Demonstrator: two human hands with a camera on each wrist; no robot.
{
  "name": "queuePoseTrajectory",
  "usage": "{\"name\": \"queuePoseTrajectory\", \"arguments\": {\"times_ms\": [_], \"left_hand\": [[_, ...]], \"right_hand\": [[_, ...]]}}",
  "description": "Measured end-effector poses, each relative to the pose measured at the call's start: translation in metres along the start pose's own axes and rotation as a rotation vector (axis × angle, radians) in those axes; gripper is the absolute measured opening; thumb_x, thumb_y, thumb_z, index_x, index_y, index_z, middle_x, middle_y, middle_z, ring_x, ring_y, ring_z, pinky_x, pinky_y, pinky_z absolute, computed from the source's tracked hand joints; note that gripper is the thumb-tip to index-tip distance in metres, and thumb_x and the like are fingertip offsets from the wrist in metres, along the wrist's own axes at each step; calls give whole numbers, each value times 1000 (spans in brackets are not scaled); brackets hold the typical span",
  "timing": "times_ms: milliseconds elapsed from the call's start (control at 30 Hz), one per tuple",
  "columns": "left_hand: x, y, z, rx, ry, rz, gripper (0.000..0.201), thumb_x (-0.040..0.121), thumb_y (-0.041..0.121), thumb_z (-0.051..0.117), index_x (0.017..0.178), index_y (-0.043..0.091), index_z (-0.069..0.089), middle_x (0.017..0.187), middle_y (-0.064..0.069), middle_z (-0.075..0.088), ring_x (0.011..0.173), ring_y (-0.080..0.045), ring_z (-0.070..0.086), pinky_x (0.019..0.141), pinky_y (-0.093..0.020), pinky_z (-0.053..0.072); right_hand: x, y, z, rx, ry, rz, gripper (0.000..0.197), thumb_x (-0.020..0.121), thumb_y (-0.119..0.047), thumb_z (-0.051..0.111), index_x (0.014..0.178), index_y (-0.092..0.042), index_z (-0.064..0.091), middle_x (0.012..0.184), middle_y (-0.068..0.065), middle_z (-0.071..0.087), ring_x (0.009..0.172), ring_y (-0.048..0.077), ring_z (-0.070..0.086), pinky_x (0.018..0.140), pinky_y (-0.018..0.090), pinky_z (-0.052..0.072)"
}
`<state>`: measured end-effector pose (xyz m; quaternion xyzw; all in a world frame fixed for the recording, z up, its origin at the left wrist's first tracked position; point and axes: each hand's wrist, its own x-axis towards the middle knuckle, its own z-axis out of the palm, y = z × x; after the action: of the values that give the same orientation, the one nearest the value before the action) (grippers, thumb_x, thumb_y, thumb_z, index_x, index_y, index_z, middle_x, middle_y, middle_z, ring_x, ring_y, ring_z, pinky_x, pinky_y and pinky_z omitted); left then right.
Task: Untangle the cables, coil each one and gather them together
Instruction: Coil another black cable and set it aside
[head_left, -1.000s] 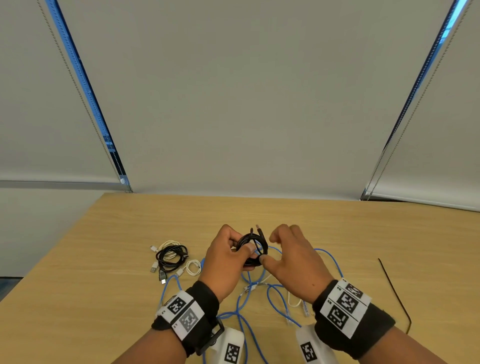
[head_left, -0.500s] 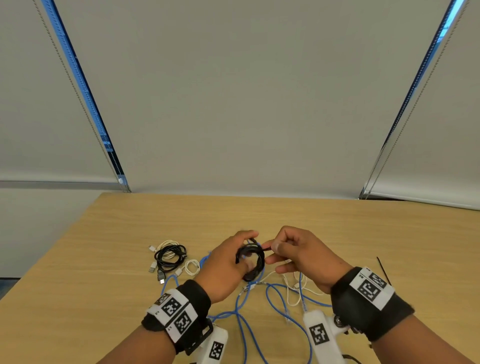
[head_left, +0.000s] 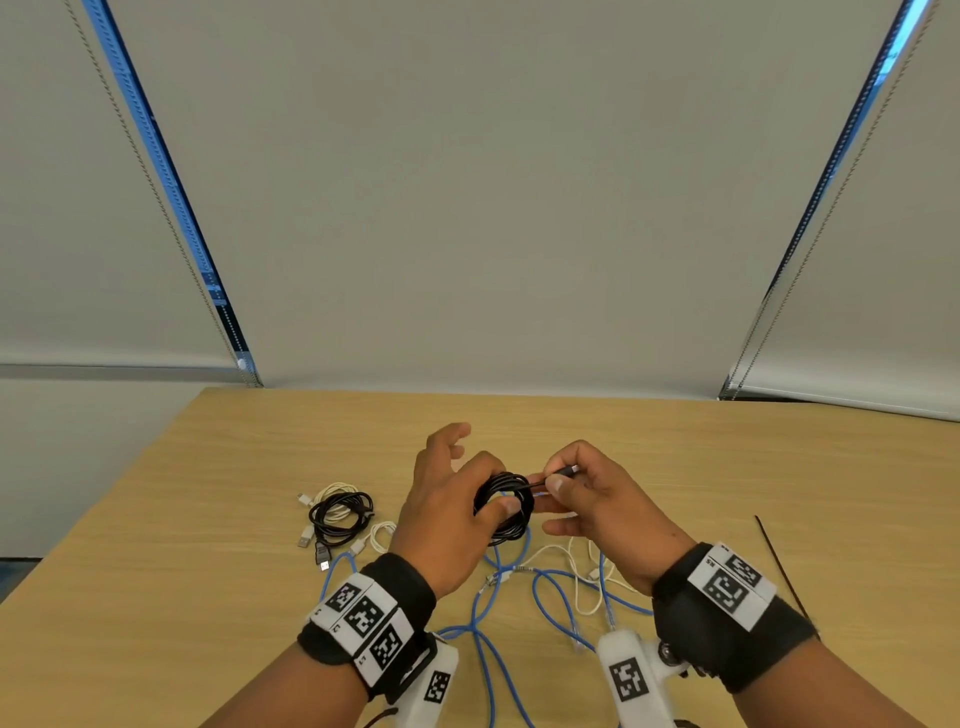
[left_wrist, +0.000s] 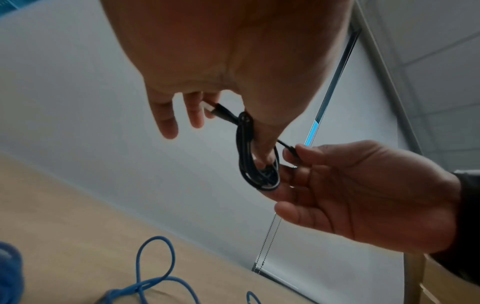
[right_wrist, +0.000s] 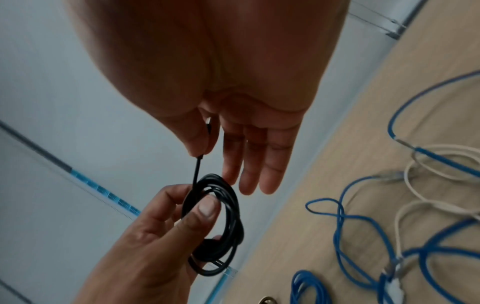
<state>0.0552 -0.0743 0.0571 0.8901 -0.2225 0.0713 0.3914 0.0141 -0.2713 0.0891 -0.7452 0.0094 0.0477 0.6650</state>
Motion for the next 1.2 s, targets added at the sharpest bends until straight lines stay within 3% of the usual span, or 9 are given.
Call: {"name": "queuePoseTrajectory", "arguments": {"times_ms": [100,200,300,433,533,667,900,1033,1200], "left_hand": [[2,3,-3,68,-120,46,19,95,48,56,104,32,56,102,10,61,89,-12,58,78,-40,53],[-2,4,-1,-51,-189,42,17,100,47,51,100,30,50,79,6,62,68,-12,56,64,-36,48],[-7,3,5,-276,-112,-15,14,102,40,53,92,29,52,72,4,59,60,-6,47,57,-27,41],[-4,-1,8,-282,23,-108,14,99,40,57,89,31,54,69,7,59,60,-1,50,56,-16,41],[-5,0,6,-429,-93,-148,6,98,43,58,95,38,60,84,7,69,70,-2,62,60,-18,49],[-9,1,1,-746,-230,-194,22,100,14,62,118,24,68,107,-9,72,90,-20,69,67,-30,56],[-15,0,-10,-952,-302,-221,22,90,14,67,112,8,71,93,-6,75,84,-21,71,68,-29,59],[-17,-10,-8,-846,-150,-328,21,98,4,62,112,13,73,91,-4,75,82,-19,73,65,-31,59],[-15,-36,-22,-814,-10,-418,22,98,5,62,107,17,78,90,-7,76,81,-22,74,70,-36,60]], "right_hand": [[0,2,-1,87,22,21,9,103,-10,50,101,-14,58,91,8,73,79,20,72,73,39,59],[0,3,1,179,23,35,10,102,-8,51,102,-12,60,82,7,70,72,19,67,65,36,57],[-1,3,2,331,-22,88,12,100,-8,56,94,-14,64,84,9,70,72,23,67,63,37,58],[-4,12,7,206,-60,38,9,92,-14,71,87,-13,64,87,8,70,82,21,71,73,40,61],[-1,16,9,120,38,-12,15,88,-10,74,83,-12,60,80,8,66,77,21,68,70,38,61],[6,14,0,110,96,-46,17,89,-1,70,85,-9,56,78,11,70,73,25,69,62,35,59],[3,20,-5,375,-98,92,23,82,-5,74,91,-4,52,90,26,65,74,29,68,57,32,60],[6,24,18,98,29,2,22,88,-6,73,86,-10,51,88,30,62,73,30,66,60,38,60],[17,17,47,-69,-38,-46,15,90,-11,70,93,-10,55,98,24,67,74,22,69,74,46,61]]}}
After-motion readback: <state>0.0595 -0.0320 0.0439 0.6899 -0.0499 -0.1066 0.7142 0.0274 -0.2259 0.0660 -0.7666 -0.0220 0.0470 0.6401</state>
